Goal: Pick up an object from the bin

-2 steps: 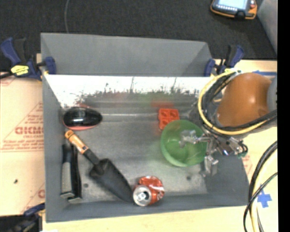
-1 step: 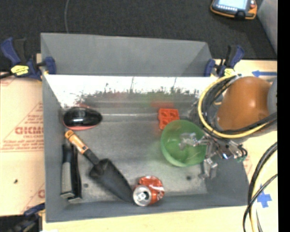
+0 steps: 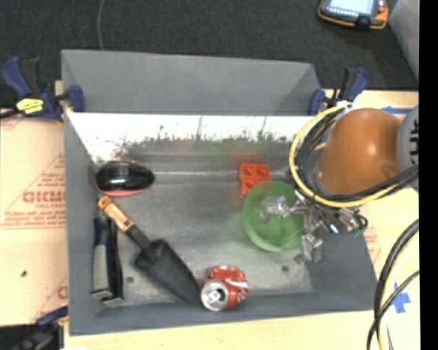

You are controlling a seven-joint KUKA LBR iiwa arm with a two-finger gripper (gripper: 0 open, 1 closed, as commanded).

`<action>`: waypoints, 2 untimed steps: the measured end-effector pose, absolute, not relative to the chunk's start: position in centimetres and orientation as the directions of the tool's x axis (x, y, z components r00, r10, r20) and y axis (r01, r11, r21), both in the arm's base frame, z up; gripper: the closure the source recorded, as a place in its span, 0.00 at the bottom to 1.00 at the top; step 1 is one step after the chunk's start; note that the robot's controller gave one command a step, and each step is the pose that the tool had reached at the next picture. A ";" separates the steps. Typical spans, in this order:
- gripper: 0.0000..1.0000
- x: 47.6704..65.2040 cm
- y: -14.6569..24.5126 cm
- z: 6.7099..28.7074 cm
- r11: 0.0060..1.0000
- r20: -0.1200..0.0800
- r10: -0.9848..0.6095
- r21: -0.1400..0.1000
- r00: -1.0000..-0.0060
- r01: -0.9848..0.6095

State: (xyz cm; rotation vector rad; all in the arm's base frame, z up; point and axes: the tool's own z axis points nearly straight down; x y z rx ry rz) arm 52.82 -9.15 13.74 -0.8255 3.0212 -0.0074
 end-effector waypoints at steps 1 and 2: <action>0.00 56.8 -5.9 6.9 0.734 -0.005 -0.679 -0.003 -0.734 -0.679; 0.00 55.3 -2.9 9.2 0.752 -0.011 -0.660 -0.010 -0.751 -0.660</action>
Offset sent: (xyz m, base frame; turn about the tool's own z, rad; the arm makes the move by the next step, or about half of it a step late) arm 0.0236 0.0615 -0.0467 -0.1864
